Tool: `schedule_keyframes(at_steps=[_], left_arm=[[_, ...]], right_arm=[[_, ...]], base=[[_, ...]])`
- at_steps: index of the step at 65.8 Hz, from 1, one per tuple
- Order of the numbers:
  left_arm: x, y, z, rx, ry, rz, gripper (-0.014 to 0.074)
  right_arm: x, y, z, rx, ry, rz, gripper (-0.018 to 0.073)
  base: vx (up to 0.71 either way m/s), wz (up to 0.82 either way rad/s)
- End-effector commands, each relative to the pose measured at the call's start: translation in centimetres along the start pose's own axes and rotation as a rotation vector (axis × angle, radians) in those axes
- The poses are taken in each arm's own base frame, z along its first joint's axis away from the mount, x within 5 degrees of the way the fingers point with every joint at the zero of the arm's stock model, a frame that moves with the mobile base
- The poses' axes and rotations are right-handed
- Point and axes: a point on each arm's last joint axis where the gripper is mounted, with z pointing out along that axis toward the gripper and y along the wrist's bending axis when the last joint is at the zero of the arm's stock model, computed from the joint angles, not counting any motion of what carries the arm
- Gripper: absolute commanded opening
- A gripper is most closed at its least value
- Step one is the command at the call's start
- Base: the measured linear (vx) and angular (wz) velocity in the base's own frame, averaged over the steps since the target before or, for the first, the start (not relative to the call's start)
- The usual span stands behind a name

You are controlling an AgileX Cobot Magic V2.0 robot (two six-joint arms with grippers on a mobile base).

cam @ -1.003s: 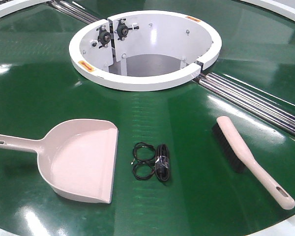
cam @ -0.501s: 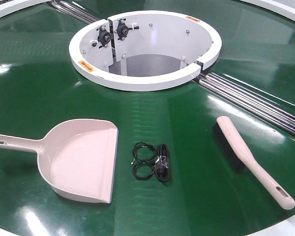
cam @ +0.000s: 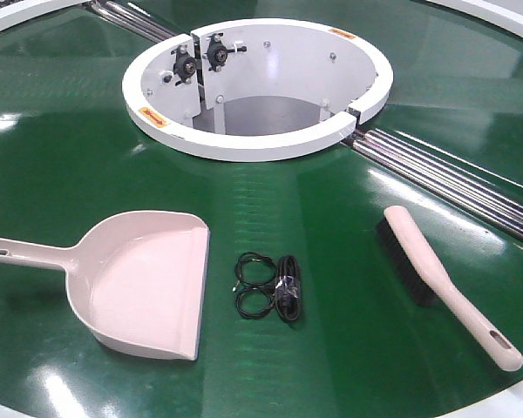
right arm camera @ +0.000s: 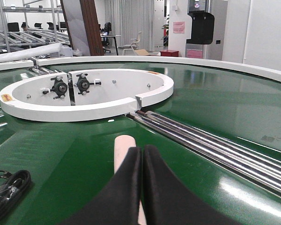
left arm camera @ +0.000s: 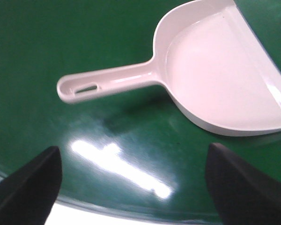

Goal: Clean and inspect green conveyor with broom and dustpan
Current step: 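Reach the left gripper down and grasp the pink dustpan handle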

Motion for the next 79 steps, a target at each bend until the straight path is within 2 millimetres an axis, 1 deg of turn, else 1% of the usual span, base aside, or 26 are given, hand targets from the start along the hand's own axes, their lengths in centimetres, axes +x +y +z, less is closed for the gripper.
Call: schedule_keyframes(at_steps=[1, 3, 8, 11, 15, 19, 21, 25, 29, 32, 38, 51, 56, 67, 79], left_arm=[[-3.5, 1.2, -0.3, -0.014, -0.050, 0.127, 0.0569], [-4.3, 1.6, 0.0, -0.008, -0.036, 0.159, 0.0569], [-5.9, 2.2, 1.2, 0.025, 0.028, 0.210, 0.0569], [-6.6, 2.4, 2.2, 0.052, 0.073, 0.246, 0.0569], [-7.5, 2.6, 4.1, 0.091, 0.119, 0.309, 0.0569], [-8.0, 2.2, 6.1, 0.146, 0.168, 0.376, 0.0569], [-8.1, 1.9, 6.7, 0.178, 0.192, 0.426, 0.0569], [-8.4, 1.3, 7.9, 0.246, 0.235, 0.599, 0.0569], [-8.7, 0.9, 8.7, 0.268, 0.256, 0.769, 0.0569], [-8.9, 0.6, 9.1, 0.267, 0.263, 0.844, 0.0569], [-9.0, 0.4, 10.0, 0.238, 0.286, 0.942, 0.0569], [-8.7, 0.8, 11.9, 0.214, 0.378, 1.024, 0.0569], [-8.7, 0.8, 12.4, 0.221, 0.375, 1.051, 0.0569], [-8.4, 0.4, 14.4, 0.259, 0.395, 1.079, 0.0569], [-8.8, 0.4, 15.9, 0.247, 0.377, 1.089, 0.0569]], right_arm=[[-0.6, 0.0, -0.1, 0.001, -0.084, -0.005, -0.0008], [-0.6, 0.0, -0.1, 0.001, -0.084, -0.005, -0.0008], [-0.6, 0.0, -0.1, 0.001, -0.084, -0.005, -0.0008], [-0.6, 0.0, -0.1, 0.001, -0.084, -0.005, -0.0008], [-0.6, 0.0, -0.1, 0.001, -0.084, -0.005, -0.0008], [-0.6, 0.0, -0.1, 0.001, -0.084, -0.005, -0.0008], [-0.6, 0.0, -0.1, 0.001, -0.084, -0.005, -0.0008], [-0.6, 0.0, -0.1, 0.001, -0.084, -0.005, -0.0008], [-0.6, 0.0, -0.1, 0.001, -0.084, -0.005, -0.0008], [-0.6, 0.0, -0.1, 0.001, -0.084, -0.005, -0.0008], [-0.6, 0.0, -0.1, 0.001, -0.084, -0.005, -0.0008], [-0.6, 0.0, -0.1, 0.001, -0.084, -0.005, -0.0008], [-0.6, 0.0, -0.1, 0.001, -0.084, -0.005, -0.0008], [-0.6, 0.0, -0.1, 0.001, -0.084, -0.005, -0.0008], [-0.6, 0.0, -0.1, 0.001, -0.084, -0.005, -0.0008]], base=[[0.00, 0.00], [0.00, 0.00], [0.00, 0.00], [0.00, 0.00], [0.00, 0.00], [0.00, 0.00], [0.00, 0.00], [0.00, 0.00], [0.00, 0.00], [0.00, 0.00], [0.00, 0.00], [0.00, 0.00], [0.00, 0.00], [0.00, 0.00], [0.00, 0.00]])
